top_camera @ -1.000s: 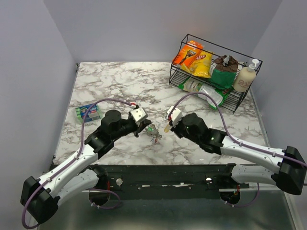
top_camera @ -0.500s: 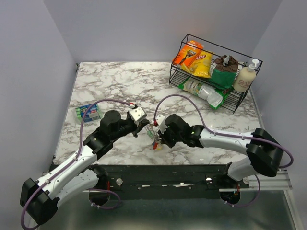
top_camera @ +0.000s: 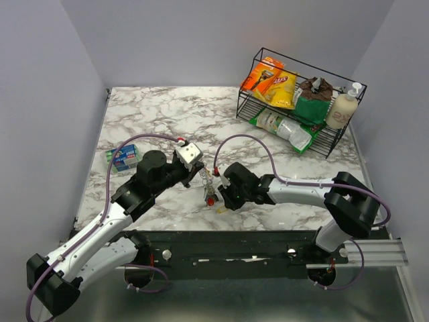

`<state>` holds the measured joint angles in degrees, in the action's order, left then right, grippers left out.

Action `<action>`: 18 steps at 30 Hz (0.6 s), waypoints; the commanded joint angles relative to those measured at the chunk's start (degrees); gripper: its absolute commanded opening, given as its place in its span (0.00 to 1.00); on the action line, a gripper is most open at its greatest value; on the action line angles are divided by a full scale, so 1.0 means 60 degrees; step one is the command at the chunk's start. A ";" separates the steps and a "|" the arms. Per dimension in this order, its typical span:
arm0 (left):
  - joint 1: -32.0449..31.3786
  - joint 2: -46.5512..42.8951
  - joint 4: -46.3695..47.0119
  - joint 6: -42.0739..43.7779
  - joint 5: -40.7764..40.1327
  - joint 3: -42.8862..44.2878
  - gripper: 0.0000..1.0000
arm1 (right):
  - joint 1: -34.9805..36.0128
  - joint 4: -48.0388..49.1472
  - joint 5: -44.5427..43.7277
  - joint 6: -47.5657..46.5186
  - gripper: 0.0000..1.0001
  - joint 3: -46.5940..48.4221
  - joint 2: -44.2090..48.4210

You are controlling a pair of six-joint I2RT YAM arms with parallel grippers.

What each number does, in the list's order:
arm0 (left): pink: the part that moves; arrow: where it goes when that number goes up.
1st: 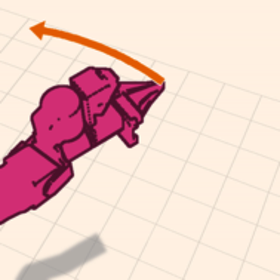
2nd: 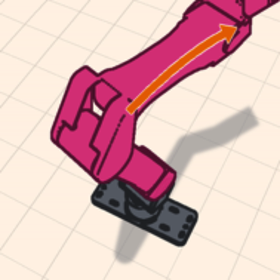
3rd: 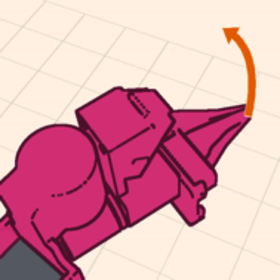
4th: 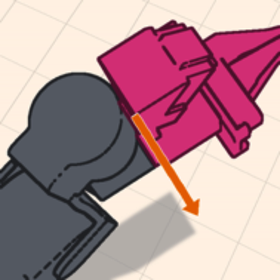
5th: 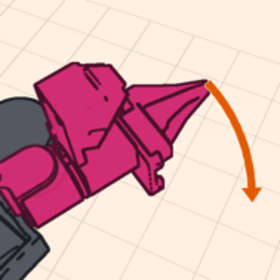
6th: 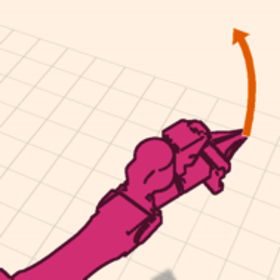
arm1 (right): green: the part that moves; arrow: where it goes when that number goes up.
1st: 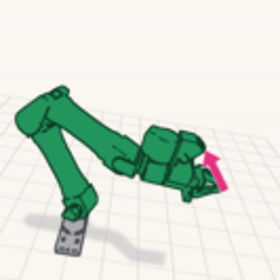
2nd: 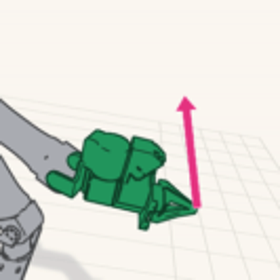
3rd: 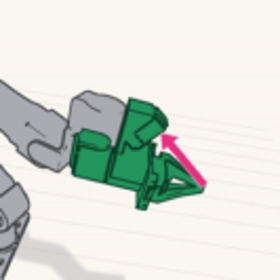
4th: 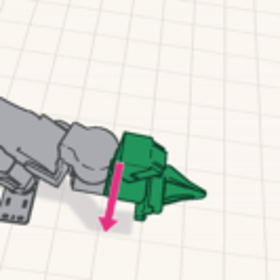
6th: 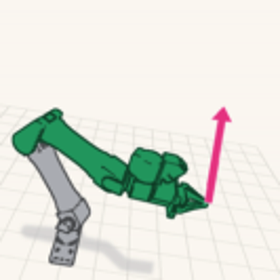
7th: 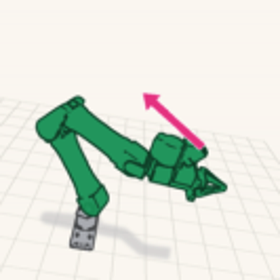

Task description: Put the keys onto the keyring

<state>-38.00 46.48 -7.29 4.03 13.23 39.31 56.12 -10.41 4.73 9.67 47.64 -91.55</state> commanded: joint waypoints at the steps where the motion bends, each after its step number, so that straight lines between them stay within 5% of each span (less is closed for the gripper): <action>1: -0.0054 -0.0217 -0.0016 -0.0130 -0.0433 0.0202 0.00 | -0.0022 -0.0154 -0.0626 0.0452 0.33 0.0191 0.0082; 18: -0.0054 -0.0173 0.0233 -0.0203 -0.0185 0.0011 0.00 | -0.0271 0.0329 -0.0203 0.0703 0.37 -0.0805 0.0946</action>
<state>-38.00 46.24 -9.13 3.36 12.36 39.33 55.22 -9.93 2.22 13.50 44.66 -87.53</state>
